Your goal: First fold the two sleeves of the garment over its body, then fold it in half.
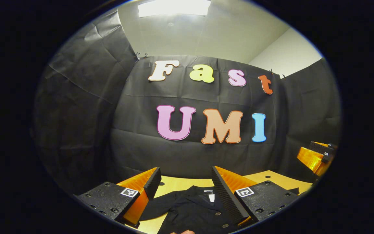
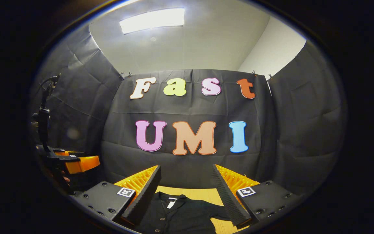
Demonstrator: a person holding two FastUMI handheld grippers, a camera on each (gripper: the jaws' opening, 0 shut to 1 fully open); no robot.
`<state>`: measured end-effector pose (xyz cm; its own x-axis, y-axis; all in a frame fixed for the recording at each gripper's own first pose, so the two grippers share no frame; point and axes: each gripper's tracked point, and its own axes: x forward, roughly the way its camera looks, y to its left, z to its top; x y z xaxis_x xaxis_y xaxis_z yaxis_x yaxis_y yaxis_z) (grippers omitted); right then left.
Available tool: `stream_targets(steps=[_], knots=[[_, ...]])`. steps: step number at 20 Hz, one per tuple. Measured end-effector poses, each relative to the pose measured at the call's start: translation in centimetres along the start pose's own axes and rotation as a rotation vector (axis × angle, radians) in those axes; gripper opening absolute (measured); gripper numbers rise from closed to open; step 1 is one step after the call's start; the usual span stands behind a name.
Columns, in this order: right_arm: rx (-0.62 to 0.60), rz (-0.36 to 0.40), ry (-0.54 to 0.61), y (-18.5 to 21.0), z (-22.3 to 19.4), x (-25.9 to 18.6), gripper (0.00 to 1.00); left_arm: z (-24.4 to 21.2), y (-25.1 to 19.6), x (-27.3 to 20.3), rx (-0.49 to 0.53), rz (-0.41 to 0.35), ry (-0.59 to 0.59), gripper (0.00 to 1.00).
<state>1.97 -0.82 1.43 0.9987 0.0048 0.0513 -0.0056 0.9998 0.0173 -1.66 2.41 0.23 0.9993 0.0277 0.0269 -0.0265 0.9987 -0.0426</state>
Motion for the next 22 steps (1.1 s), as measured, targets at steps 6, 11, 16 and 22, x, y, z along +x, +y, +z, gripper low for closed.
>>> stream_targets(steps=[6,11,16,22], knots=[[-0.025,-0.046,-0.031,-3.4,1.4,1.5,0.98,1.1,-1.3,1.5,-0.006,-0.008,-0.023,0.92],[-0.023,-0.122,0.032,-9.4,-0.7,4.3,1.0,1.4,-2.7,3.0,-0.014,-0.003,-0.014,0.92],[-0.051,-0.247,0.12,-18.1,-4.1,6.6,0.98,1.3,-2.9,4.6,0.003,0.032,-0.016,0.92],[-0.021,-0.351,0.26,-25.6,-10.1,7.8,1.0,-0.5,-2.9,5.8,0.014,0.072,0.039,0.92]])
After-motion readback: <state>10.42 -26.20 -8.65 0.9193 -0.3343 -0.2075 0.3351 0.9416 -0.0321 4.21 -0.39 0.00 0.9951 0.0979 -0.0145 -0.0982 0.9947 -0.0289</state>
